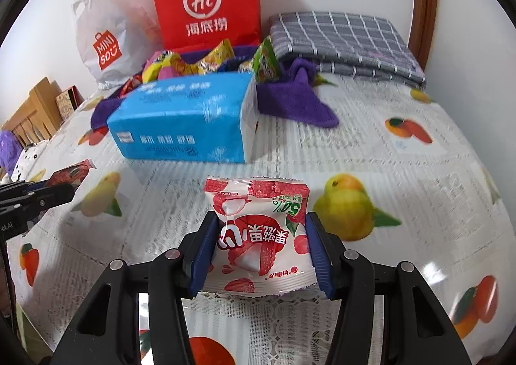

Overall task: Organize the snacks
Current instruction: 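Carry both pink packets over the purple towel with both tools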

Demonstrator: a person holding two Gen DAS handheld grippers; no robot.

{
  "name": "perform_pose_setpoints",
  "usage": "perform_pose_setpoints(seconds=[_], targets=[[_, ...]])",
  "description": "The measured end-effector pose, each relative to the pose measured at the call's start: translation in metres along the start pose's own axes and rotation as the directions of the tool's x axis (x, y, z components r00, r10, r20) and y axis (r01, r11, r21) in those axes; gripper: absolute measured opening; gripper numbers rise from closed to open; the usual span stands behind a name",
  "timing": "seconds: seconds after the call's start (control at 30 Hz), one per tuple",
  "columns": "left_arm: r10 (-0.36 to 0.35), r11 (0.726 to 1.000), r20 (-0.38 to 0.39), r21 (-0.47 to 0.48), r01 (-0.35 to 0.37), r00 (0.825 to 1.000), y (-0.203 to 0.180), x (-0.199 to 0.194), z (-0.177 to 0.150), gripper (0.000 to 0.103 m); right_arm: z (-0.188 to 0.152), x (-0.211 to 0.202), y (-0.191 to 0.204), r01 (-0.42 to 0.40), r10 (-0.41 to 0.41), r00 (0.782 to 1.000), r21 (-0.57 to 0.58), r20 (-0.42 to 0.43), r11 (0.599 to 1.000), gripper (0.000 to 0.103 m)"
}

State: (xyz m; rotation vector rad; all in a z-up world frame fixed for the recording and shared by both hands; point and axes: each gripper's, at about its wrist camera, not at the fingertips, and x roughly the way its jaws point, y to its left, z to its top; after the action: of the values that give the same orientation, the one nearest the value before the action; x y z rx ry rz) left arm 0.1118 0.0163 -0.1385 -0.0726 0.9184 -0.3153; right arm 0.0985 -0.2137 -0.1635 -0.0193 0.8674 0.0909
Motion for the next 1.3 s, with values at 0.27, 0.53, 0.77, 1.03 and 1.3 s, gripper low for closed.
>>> perform_pose_setpoints(seconds=[0.27, 0.53, 0.77, 1.03, 1.3], targets=[[-0.05, 0.999, 0.016, 0.0, 0.05, 0.999, -0.015, -0.011, 0.03, 0.02, 0.033, -0.031, 0.0, -0.006, 0.006, 0.998, 0.0, 0.062, 1.0, 0.054], [-0.094, 0.995, 0.039, -0.01, 0.094, 0.995, -0.02, -0.02, 0.071, 0.02, 0.075, -0.045, -0.003, -0.057, 0.054, 0.995, 0.038, 0.079, 0.998, 0.054], [-0.088, 0.996, 0.063, -0.001, 0.089, 0.994, -0.017, -0.021, 0.104, 0.02, 0.118, -0.05, -0.003, -0.063, 0.059, 0.991, 0.029, 0.12, 0.998, 0.054], [-0.081, 0.996, 0.08, -0.036, 0.084, 0.994, 0.003, -0.017, 0.137, 0.02, 0.159, -0.041, 0.002, -0.068, 0.067, 0.987, -0.002, 0.143, 0.998, 0.054], [-0.062, 0.996, 0.089, -0.058, 0.067, 0.994, 0.019, -0.005, 0.156, 0.02, 0.188, -0.014, 0.005, -0.076, 0.078, 0.989, -0.018, 0.128, 0.997, 0.054]])
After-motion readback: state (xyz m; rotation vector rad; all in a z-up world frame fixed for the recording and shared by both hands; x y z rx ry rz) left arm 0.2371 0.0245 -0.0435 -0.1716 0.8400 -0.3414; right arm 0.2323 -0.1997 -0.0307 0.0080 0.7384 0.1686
